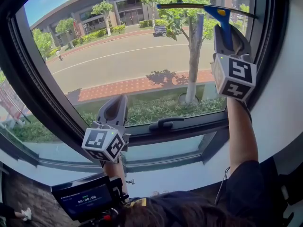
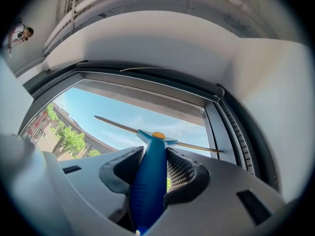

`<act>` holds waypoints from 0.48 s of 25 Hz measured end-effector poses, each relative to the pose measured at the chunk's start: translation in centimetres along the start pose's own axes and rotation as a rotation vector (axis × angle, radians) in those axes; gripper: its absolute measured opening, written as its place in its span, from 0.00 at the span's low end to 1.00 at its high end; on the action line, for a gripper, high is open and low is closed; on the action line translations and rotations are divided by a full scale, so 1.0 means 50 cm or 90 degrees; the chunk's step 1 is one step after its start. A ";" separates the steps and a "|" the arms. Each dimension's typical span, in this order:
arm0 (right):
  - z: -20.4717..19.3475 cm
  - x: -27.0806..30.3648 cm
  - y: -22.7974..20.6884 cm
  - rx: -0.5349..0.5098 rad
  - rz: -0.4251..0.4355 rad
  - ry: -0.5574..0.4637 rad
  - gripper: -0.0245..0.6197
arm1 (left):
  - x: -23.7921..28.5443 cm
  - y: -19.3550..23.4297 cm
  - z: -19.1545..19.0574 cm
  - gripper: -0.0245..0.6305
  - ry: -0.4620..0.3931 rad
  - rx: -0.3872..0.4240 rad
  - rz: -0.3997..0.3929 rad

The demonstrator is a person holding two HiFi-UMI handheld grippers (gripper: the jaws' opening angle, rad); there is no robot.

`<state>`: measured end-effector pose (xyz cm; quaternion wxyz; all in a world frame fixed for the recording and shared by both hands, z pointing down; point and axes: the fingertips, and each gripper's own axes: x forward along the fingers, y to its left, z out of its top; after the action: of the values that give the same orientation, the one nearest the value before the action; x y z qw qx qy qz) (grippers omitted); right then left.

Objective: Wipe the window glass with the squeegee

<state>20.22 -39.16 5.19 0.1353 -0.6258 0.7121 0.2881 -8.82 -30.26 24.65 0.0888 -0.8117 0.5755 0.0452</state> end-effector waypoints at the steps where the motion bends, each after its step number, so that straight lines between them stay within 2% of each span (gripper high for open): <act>1: -0.004 -0.003 0.001 0.001 0.001 0.002 0.26 | -0.001 0.001 -0.001 0.04 0.000 -0.002 0.000; 12: -0.050 -0.037 0.013 -0.001 0.004 0.026 0.26 | -0.009 0.011 -0.013 0.04 -0.005 -0.026 0.004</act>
<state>20.32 -39.08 8.36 0.1193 -0.6295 0.7162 0.2767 -9.51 -30.15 25.30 0.0744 -0.8114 0.5765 0.0604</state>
